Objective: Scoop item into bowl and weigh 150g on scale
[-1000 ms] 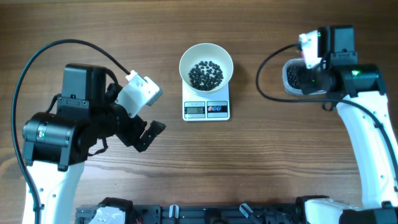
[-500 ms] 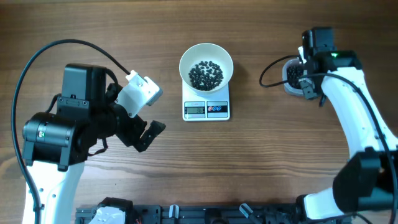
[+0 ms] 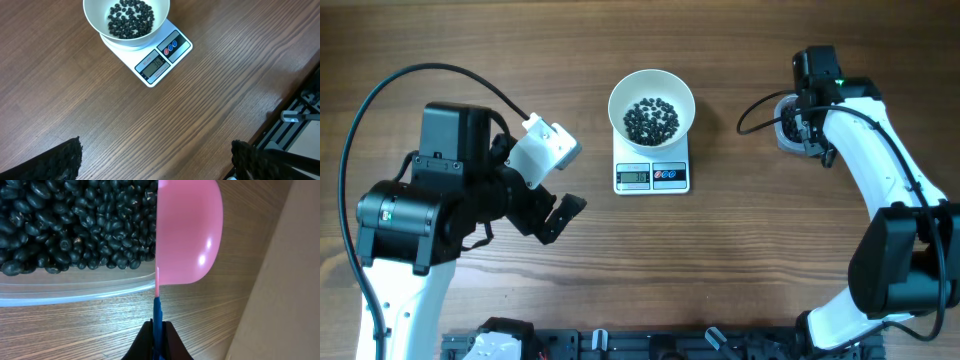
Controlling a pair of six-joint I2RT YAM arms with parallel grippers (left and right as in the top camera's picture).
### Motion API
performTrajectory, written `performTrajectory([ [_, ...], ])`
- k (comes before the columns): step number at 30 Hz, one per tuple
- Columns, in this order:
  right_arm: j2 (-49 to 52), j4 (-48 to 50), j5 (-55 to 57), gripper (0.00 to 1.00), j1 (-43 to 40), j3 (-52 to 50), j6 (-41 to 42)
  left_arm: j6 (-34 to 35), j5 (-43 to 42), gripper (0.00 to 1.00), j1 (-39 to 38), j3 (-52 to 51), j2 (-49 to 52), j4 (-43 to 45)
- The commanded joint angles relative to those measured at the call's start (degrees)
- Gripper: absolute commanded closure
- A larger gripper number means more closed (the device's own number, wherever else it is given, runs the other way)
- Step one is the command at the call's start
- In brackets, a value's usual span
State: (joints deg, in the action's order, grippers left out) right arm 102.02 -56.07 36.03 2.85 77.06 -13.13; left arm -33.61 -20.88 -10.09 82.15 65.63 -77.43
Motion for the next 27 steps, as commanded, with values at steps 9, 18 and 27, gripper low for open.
performTrajectory([
  [9,3.98,1.49,-1.77,0.96,-0.33,-0.63,-1.77,-0.66,-0.7,0.0,0.42,1.01,-0.22,-0.04],
  [18,5.88,1.53,-14.45,0.96,-0.31,-0.55,-1.86,-0.66,-0.7,0.0,0.42,1.01,-0.22,-0.04],
  [27,5.77,1.4,-22.58,0.96,-0.31,-0.39,-1.84,-0.66,-0.7,0.0,0.42,1.01,-0.22,-0.04],
])
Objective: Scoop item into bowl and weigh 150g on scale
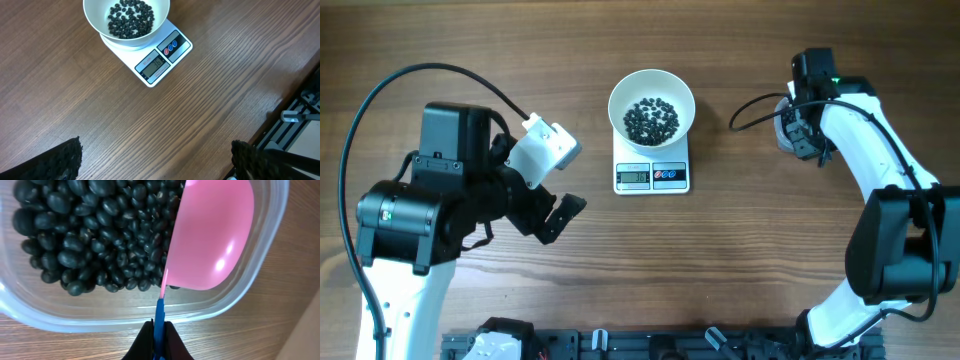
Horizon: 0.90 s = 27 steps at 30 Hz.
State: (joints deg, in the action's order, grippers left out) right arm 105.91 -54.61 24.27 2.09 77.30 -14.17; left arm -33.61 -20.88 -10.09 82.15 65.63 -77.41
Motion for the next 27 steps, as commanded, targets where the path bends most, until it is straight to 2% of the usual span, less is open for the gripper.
performTrajectory([
  [1,1.88,-0.07,-11.34,0.96,0.46,-0.63,-0.74,-0.66,-0.7,0.0,0.42,1.01,-0.2,-0.07],
  [11,1.88,-0.07,-17.33,0.96,-0.2,-0.15,-0.79,-0.66,-0.68,0.0,0.42,1.01,-0.22,-0.07],
  [27,1.88,-2.4,-36.06,0.96,-8.5,-0.15,-2.62,-0.68,-0.68,0.0,0.42,1.01,-0.22,-0.07],
])
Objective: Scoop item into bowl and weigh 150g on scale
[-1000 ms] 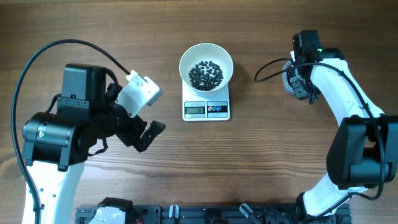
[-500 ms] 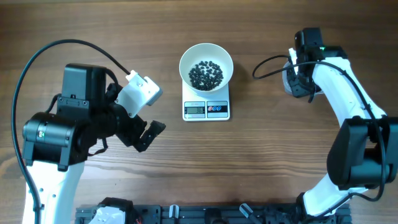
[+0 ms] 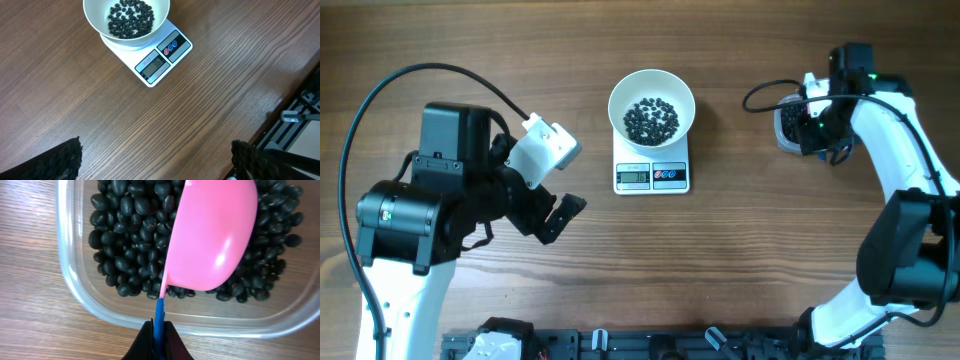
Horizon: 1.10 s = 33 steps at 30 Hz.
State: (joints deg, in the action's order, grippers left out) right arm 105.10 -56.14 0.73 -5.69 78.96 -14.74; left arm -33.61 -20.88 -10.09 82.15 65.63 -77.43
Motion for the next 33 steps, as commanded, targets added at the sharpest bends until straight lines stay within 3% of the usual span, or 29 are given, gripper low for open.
performTrajectory([
  [1,2.69,-0.9,-13.62,0.96,-1.36,-1.81,-2.29,-0.66,-0.7,0.0,0.42,1.01,-0.22,-0.04],
  [16,2.69,-1.22,-25.09,0.96,-8.94,-1.81,-4.59,-0.66,-0.68,0.0,0.42,1.01,-0.2,-0.04],
  [33,2.71,-1.84,-30.25,0.96,-14.36,-2.69,-4.79,-0.66,-0.7,0.0,0.42,1.01,-0.2,-0.04],
])
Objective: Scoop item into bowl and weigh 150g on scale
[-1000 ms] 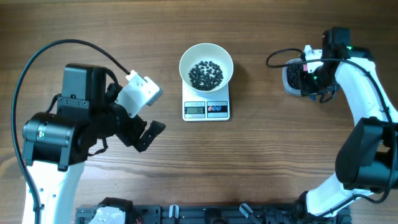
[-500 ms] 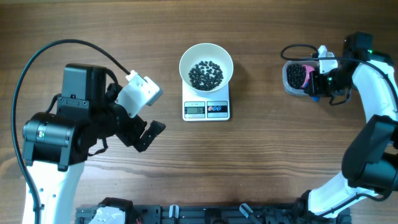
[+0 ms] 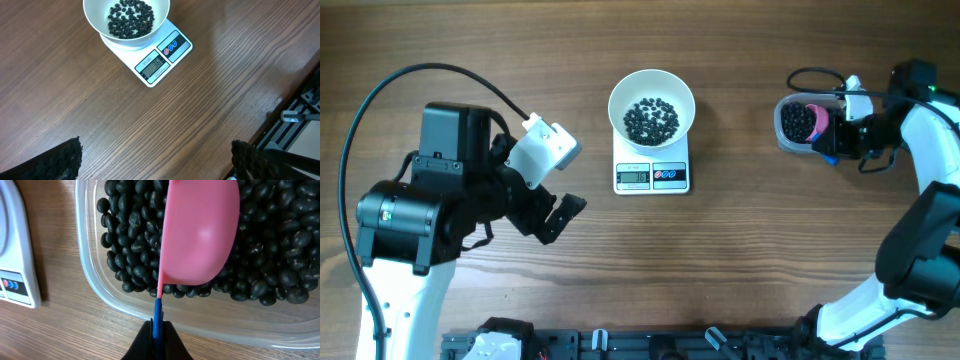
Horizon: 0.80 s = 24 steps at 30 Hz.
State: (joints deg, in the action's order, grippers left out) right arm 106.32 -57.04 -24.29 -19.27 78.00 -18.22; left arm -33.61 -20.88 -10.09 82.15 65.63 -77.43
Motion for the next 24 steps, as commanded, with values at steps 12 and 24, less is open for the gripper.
performTrajectory([
  [12,1.49,-2.21,-10.34,0.96,-3.23,-2.6,-1.27,-0.66,-0.68,0.0,0.42,1.01,-0.2,-0.04],
  [24,1.49,-3.28,-12.26,0.96,-7.5,-2.6,-1.09,-0.66,-0.7,0.0,0.42,1.01,-0.22,-0.04],
])
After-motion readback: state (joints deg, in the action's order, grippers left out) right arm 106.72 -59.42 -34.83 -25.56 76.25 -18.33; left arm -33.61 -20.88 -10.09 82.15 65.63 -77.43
